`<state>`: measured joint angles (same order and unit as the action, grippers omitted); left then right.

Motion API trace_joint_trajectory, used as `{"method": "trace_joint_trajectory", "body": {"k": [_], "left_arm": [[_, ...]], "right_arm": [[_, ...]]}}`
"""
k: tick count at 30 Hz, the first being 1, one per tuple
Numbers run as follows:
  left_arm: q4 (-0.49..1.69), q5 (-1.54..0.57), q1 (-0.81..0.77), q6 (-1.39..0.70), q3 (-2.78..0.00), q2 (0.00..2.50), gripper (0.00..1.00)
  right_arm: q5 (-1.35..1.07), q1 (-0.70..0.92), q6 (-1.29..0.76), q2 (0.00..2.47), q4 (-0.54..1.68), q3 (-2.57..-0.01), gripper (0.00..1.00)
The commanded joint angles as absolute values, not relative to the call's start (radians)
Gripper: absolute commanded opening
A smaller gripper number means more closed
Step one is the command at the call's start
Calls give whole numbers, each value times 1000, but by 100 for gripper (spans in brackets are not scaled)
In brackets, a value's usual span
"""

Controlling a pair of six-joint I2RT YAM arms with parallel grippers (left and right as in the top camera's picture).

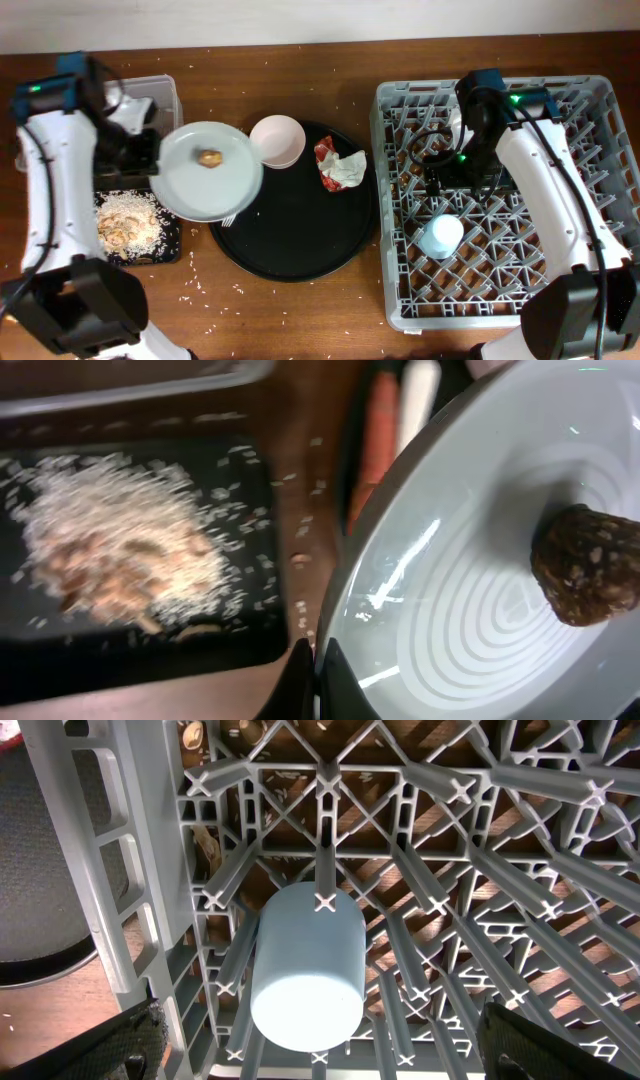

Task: Sort waste into correct bins and load items into the dishwasher rack
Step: 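Carry the white plate left and tip the food scrap onto the black tray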

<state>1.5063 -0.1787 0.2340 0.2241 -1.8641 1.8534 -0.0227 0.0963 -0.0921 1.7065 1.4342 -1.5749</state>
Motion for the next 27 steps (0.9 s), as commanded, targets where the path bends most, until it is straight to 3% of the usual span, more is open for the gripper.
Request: {"method": "trace_joint_trajectory", "body": {"k": [1, 10, 27], "left_arm": [[1514, -135, 334, 241, -1882, 1836, 1], [1516, 30, 525, 194, -1882, 1836, 0], [1452, 576, 538, 141, -1882, 1836, 1]], "right_arm": [[-13, 104, -81, 1689, 1431, -1589, 98], [-14, 104, -81, 1689, 1406, -1589, 98], [-14, 104, -81, 1689, 1390, -1589, 98]]}}
